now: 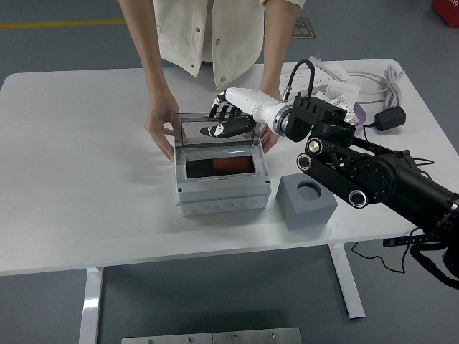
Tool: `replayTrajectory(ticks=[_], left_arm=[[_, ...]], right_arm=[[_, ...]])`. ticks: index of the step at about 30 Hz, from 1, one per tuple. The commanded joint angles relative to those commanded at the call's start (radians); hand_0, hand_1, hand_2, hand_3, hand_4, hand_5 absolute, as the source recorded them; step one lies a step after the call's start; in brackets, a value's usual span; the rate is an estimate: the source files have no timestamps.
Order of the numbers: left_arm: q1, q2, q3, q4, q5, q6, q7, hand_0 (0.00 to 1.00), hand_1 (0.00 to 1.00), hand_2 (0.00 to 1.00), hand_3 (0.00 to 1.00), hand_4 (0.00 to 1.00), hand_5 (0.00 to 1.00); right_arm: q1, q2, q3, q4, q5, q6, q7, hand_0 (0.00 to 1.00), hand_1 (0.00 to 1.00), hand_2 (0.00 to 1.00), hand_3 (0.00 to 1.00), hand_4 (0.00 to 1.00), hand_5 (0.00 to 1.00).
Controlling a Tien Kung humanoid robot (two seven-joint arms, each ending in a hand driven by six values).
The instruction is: Fetch the battery,place it into the box,close the lid of the box
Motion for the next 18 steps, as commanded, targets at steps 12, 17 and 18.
replayTrajectory(ticks=[12,17,18], left_arm=[[0.008,-0.001,0.007,0.0,-0.01,0.003,-0.001,0.57,0.753,0.589,0.522,0.108,0.002],[0.009,-0.002,0.011,0.0,-0.015,0.004,-0.003,0.571,0.754,0.59,0.523,0.11,0.002],[0.009,-0.002,0.011,0.0,-0.016,0.004,-0.003,0.571,0.754,0.59,0.523,0.11,0.002]], right_arm=[[-0.015,-0.051,-0.01,0.157,-0.074,0.076,-0.082,0.53,0.486,0.516,0.562,0.934,0.833],[-0.021,-0.057,-0.019,0.192,-0.082,0.095,-0.1,0.524,0.483,0.514,0.561,0.938,0.839],[-0.022,-0.058,-0.02,0.198,-0.083,0.099,-0.103,0.524,0.483,0.514,0.561,0.938,0.839]])
